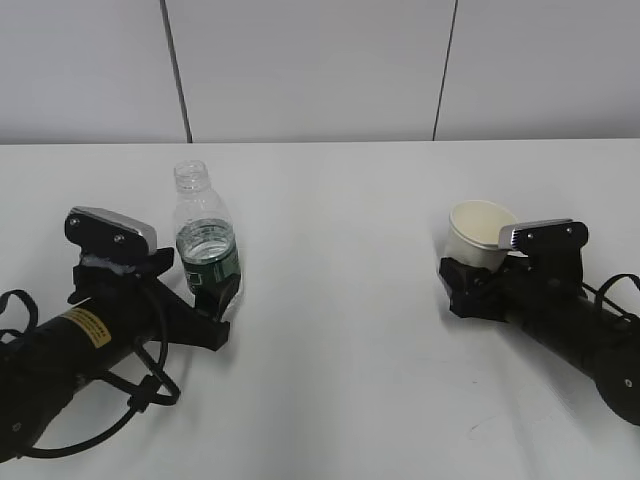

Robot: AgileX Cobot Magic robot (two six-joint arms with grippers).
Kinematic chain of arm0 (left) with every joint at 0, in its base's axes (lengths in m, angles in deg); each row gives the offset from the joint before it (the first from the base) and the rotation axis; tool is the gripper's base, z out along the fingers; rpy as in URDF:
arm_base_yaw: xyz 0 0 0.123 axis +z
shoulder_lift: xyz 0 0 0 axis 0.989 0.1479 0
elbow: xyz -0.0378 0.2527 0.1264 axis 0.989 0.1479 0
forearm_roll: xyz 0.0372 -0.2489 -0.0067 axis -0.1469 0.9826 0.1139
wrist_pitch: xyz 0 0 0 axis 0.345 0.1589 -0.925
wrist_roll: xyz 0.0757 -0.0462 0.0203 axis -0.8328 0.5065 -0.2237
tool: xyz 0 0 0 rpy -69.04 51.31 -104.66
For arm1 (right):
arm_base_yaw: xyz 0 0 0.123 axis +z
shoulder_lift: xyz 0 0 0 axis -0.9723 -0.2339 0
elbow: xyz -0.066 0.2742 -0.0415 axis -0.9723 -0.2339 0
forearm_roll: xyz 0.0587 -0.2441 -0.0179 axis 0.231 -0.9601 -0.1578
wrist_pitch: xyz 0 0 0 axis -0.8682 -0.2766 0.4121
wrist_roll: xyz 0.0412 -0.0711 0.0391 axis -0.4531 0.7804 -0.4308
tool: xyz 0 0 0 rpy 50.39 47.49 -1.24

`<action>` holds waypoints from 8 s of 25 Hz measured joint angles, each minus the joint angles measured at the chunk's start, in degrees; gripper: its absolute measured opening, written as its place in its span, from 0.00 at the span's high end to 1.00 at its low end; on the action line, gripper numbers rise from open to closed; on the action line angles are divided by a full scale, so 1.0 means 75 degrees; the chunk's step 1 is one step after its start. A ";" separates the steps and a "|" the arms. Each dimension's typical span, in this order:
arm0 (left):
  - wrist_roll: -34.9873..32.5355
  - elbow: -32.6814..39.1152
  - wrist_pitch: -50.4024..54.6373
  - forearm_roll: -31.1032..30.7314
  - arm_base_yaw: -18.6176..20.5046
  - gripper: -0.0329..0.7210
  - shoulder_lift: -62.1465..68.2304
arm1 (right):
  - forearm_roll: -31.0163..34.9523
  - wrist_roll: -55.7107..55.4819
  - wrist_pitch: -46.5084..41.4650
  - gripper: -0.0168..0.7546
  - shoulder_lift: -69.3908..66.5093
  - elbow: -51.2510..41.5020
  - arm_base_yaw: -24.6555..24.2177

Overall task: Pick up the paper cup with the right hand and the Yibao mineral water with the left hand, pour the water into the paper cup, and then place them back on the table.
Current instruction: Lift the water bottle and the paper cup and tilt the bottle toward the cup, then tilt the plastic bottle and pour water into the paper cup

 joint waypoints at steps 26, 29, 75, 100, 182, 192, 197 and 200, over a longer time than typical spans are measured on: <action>0.0014 -0.1118 0.0013 0.0134 -0.0008 0.46 0.0563 | -0.0496 -0.0013 0.0012 0.31 0.0000 0.0012 0.0000; 0.0014 -0.1118 0.0013 0.0036 -0.0008 0.48 0.0563 | -0.0799 -0.0013 0.0012 0.31 0.0000 0.0012 0.0000; -0.0679 -0.1383 0.5693 -0.2886 -0.0008 0.50 -0.2386 | -0.6688 -0.3234 -0.0536 0.31 0.0629 0.1246 0.0014; -0.0688 -0.2793 0.8367 -0.4199 -0.0008 0.51 -0.2590 | -0.8054 -0.4814 -0.1716 0.31 0.0629 0.3070 0.0858; -0.0688 -0.4012 1.2075 -0.7919 -0.0674 0.52 -0.2590 | -0.8773 -0.5462 -0.2328 0.31 0.0629 0.3589 0.1325; -0.0688 -0.4012 1.2172 -0.8072 -0.0674 0.52 -0.2590 | -0.8798 -0.5476 -0.2356 0.31 0.0629 0.3594 0.1371; -0.0688 -0.4012 1.2280 -0.8119 -0.0674 0.52 -0.2590 | -0.8829 -0.5476 -0.2548 0.31 0.0629 0.3663 0.1636; -0.0688 -0.4012 1.2324 -0.8220 -0.0682 0.52 -0.2590 | -0.8859 -0.5476 -0.2687 0.31 0.0629 0.3711 0.1766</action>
